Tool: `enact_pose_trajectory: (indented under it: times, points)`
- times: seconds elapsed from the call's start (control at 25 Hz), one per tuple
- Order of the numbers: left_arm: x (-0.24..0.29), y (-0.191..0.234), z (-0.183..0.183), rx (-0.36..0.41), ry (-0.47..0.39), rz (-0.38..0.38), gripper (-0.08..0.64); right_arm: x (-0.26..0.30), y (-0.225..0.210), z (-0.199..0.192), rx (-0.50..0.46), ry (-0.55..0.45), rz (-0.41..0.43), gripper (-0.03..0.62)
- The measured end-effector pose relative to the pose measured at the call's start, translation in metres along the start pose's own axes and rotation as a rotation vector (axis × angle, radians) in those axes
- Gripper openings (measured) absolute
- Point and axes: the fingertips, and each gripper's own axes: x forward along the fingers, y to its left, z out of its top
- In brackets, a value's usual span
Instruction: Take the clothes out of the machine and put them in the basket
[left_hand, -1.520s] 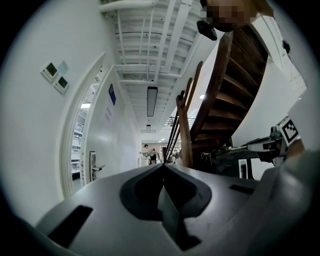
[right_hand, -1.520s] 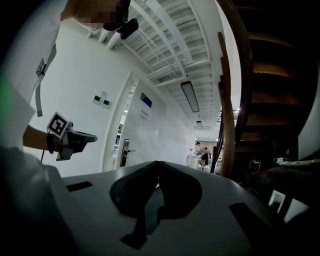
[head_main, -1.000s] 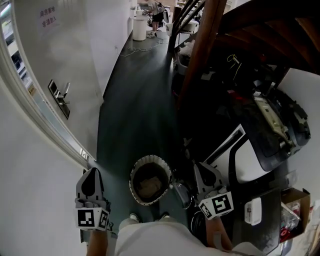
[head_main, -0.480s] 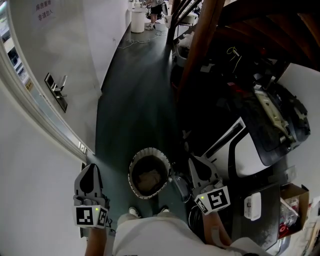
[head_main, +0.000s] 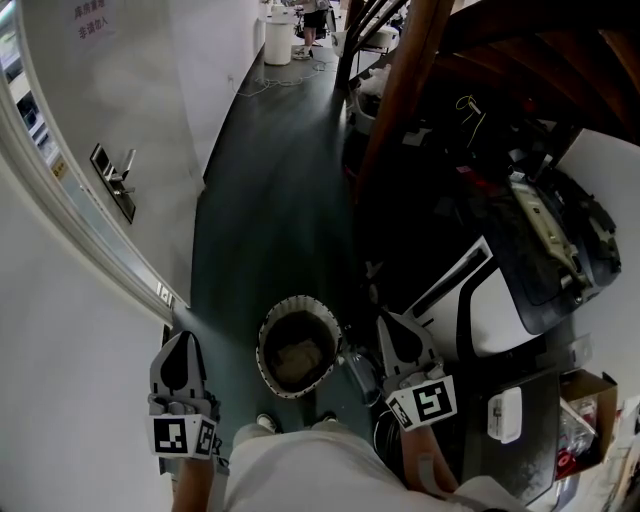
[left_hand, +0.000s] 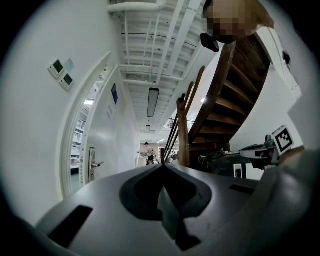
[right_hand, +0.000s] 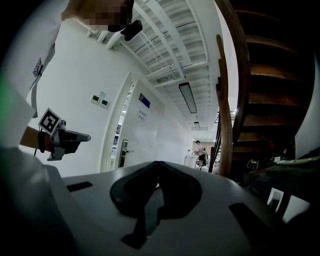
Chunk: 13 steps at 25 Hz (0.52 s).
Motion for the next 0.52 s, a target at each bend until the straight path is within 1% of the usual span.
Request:
enact_pose_trajectory:
  times: [0.28,0.52]
  points:
    - [0.0021,-0.0006,0.0014,0.008,-0.005,-0.004,0.012,0.0014,0.0031,-0.0032,0.013,-0.001,-0.003,0.014]
    - [0.0012,-0.0032,-0.0024,0.000,0.001,-0.006,0.012,0.0017,0.0020,-0.0010,0.012,-0.016,-0.008,0.015]
